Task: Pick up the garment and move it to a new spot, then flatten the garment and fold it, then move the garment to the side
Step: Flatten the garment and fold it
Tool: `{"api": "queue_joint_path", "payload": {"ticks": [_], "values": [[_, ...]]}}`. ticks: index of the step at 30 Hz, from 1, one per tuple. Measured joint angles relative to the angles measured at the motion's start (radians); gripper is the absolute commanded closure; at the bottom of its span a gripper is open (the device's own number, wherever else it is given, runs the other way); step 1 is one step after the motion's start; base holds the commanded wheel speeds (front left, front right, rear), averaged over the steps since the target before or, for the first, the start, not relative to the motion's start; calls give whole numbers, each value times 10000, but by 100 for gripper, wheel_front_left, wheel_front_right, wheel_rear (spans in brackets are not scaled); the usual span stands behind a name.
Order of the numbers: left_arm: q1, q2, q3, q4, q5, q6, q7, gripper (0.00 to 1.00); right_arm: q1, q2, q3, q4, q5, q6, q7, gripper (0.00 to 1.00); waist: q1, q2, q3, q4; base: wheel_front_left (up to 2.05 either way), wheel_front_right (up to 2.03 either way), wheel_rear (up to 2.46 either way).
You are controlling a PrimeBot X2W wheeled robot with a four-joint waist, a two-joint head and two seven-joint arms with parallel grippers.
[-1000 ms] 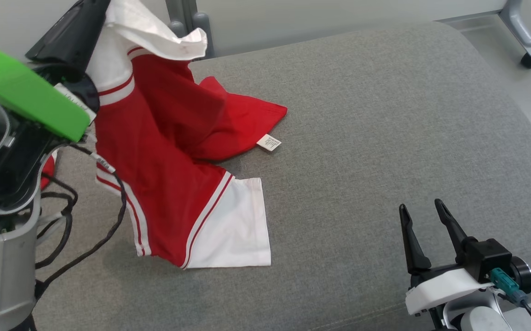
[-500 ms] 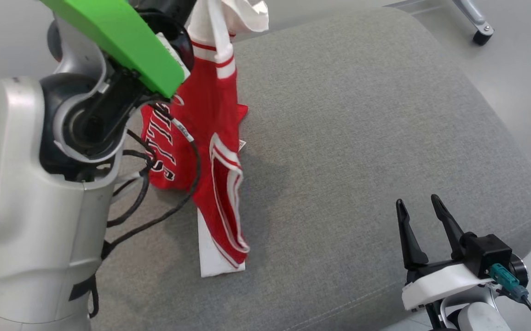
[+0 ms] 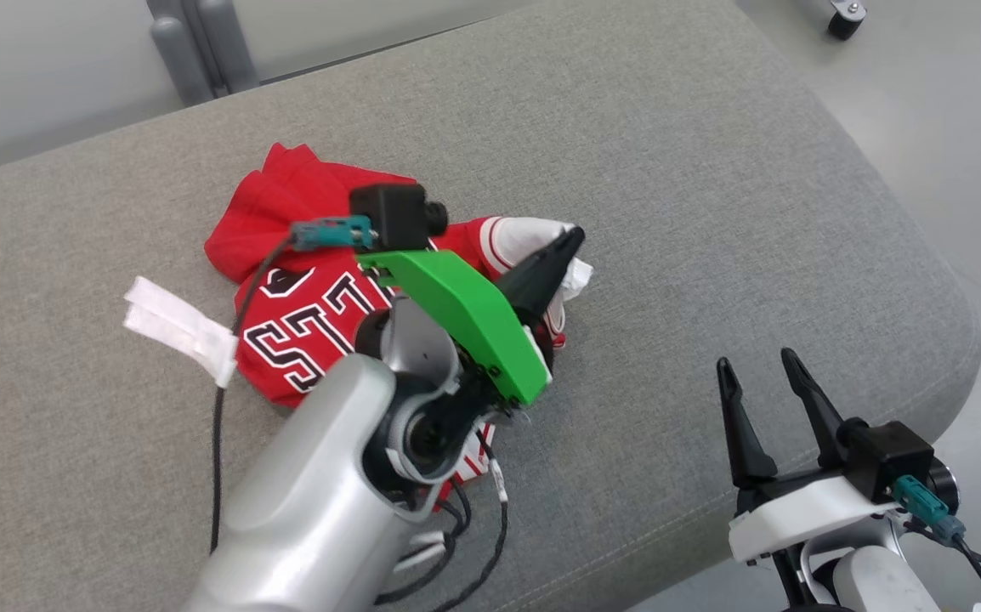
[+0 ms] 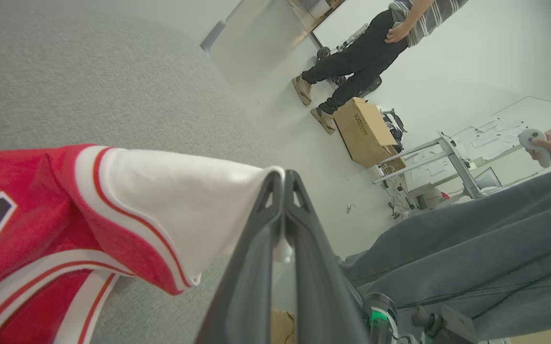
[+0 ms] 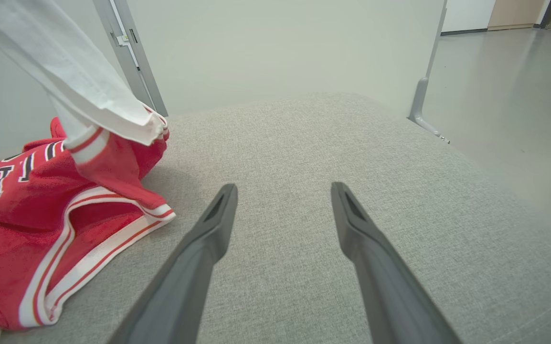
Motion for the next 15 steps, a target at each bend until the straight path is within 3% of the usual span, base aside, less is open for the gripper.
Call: {"api": "queue_joint_path", "payload": {"ticks": [6,15], "values": [[-352,-29,-2316,1241,-516,-19,-1526,100,-519,8,360,50,44,0,0,0,0,0,278,-170,0,0,0],[-1190,-33,-4140,2326,-1923,-176,-3150,100,-617,8,554,59,228,0,0,0,0,0,620,-414,0,0,0]]}}
